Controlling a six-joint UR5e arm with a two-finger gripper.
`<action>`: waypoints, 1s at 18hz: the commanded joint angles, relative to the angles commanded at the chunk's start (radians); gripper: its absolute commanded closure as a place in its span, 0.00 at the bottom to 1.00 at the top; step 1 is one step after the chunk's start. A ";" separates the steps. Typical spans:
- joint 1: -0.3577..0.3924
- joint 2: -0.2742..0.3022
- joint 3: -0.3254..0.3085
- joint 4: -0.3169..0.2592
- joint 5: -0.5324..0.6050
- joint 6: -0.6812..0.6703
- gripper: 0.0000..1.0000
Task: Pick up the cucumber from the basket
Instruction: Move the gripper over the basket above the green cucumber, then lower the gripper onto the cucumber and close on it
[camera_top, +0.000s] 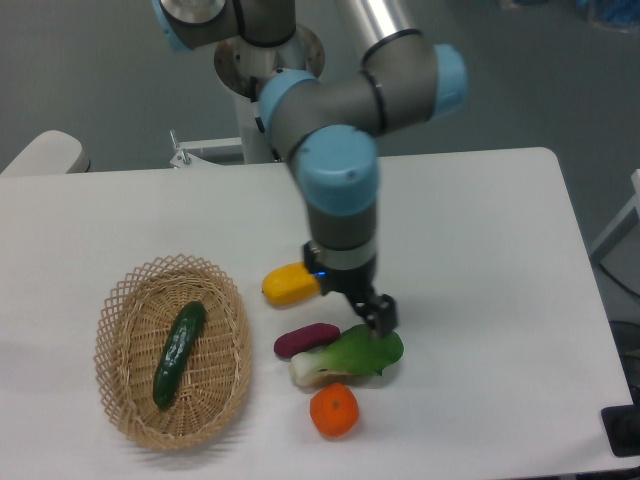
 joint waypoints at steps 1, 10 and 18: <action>-0.025 -0.005 -0.008 0.002 0.000 -0.077 0.00; -0.169 -0.046 -0.054 0.014 -0.054 -0.266 0.00; -0.246 -0.090 -0.103 0.138 -0.055 -0.340 0.00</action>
